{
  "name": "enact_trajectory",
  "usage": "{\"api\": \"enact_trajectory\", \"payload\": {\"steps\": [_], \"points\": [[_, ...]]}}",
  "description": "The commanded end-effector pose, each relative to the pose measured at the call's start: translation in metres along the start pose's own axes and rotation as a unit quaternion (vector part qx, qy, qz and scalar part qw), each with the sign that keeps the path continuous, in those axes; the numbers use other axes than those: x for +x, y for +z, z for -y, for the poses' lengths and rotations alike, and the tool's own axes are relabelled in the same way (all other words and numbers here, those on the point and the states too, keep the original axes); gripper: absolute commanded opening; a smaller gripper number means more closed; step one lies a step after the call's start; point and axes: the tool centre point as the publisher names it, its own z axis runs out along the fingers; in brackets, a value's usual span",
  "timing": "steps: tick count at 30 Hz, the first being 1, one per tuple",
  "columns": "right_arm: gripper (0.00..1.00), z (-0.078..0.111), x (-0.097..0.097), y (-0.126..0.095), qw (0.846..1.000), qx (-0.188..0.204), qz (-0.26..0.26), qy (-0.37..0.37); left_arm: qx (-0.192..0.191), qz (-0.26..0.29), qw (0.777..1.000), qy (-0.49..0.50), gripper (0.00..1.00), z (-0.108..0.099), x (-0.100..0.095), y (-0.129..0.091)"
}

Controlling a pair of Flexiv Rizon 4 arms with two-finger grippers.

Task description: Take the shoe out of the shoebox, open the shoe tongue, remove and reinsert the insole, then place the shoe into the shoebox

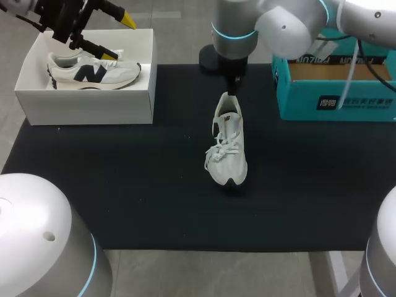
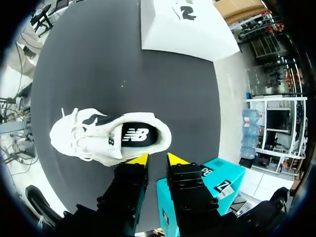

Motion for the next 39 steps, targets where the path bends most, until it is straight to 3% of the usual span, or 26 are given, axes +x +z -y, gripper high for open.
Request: {"api": "enact_trajectory", "payload": {"steps": [1, 5, 8, 15, 23, 27, 32, 39], "points": [[0.21, 0.001, -0.013, 0.016, 1.0, -0.007, -0.008, -0.003, 0.001, -0.002, 1.0, 0.0, 1.0, -0.001, 0.0, 0.0], [0.24, -0.002, -0.02, 0.032, 1.0, -0.005, -0.012, 0.003, 0.001, -0.002, 1.0, 0.0, 1.0, -0.001, 0.0, 0.0], [0.39, -0.01, -0.025, 0.039, 1.0, -0.005, -0.011, 0.004, 0.001, -0.002, 1.0, 0.0, 1.0, -0.001, 0.0, 0.0], [0.39, -0.024, -0.024, 0.051, 1.0, -0.014, -0.02, -0.009, 0.001, -0.002, 1.0, 0.0, 1.0, -0.001, 0.0, 0.0], [0.5, -0.019, -0.01, 0.06, 0.999, -0.004, -0.039, -0.007, 0.001, -0.002, 1.0, 0.0, 1.0, -0.001, 0.0, 0.0], [0.97, -0.015, -0.008, 0.069, 0.999, 0.007, -0.04, -0.006, 0.001, -0.002, 1.0, 0.0, 1.0, -0.001, 0.0, 0.0], [0.98, -0.013, -0.014, 0.084, 0.999, 0.008, -0.033, -0.016, 0.001, -0.002, 1.0, 0.0, 1.0, -0.001, 0.0, 0.0], [0.9, -0.009, -0.017, 0.106, 0.999, 0.018, -0.03, -0.027, 0.001, -0.002, 1.0, 0.0, 1.0, -0.001, 0.0, 0.0]]}}
